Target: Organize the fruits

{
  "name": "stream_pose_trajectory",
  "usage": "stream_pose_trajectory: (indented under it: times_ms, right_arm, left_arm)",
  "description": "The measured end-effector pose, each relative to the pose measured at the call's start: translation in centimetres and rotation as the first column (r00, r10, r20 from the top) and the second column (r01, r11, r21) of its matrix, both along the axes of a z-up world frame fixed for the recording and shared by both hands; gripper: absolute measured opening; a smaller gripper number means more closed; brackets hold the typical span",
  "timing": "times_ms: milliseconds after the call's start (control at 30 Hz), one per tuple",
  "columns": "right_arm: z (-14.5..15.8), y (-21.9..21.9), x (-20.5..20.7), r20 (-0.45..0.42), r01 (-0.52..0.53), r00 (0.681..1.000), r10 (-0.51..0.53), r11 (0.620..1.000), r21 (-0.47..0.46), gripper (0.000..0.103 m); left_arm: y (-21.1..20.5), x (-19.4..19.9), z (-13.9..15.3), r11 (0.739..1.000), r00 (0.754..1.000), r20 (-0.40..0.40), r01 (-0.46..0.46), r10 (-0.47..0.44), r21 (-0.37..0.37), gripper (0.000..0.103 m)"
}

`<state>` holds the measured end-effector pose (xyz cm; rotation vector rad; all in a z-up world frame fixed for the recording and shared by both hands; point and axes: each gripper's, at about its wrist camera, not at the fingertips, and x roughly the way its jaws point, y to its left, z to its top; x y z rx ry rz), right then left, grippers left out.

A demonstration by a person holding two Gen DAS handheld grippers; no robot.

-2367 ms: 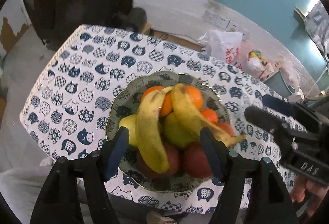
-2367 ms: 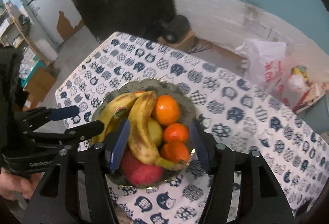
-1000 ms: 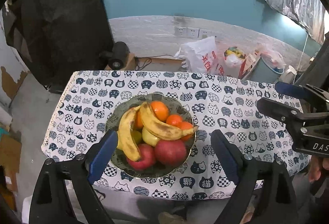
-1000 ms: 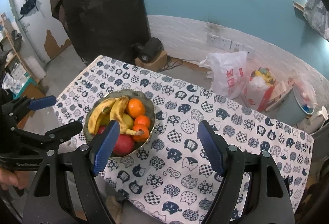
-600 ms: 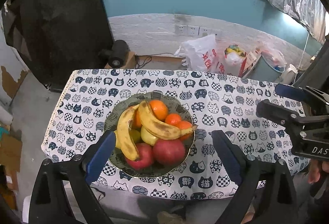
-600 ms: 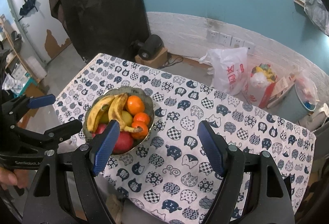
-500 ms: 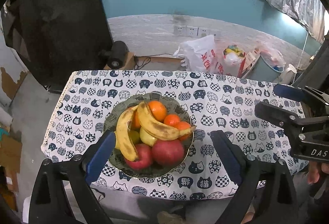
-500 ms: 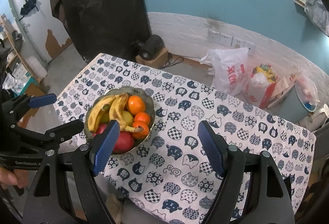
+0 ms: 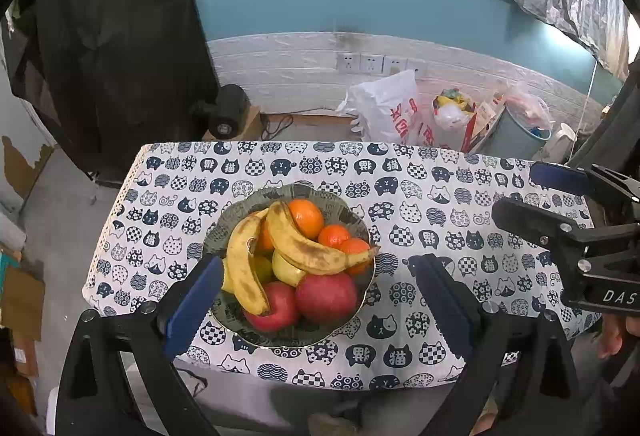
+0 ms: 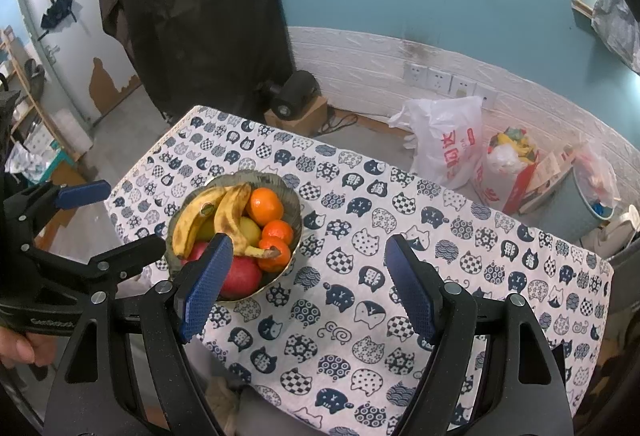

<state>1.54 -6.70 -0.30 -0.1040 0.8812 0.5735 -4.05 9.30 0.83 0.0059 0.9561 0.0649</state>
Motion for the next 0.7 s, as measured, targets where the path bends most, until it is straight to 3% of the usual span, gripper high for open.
stream_pose_trajectory:
  times_ms: [700]
  right_arm:
    - [-0.18,0.3,-0.23,-0.001,-0.016,1.0,0.016,1.0,-0.008,0.077]
  left_arm:
    - [0.44,-0.15,-0.02,1.0,1.0,-0.019,-0.013,0.013,-0.015,0.098]
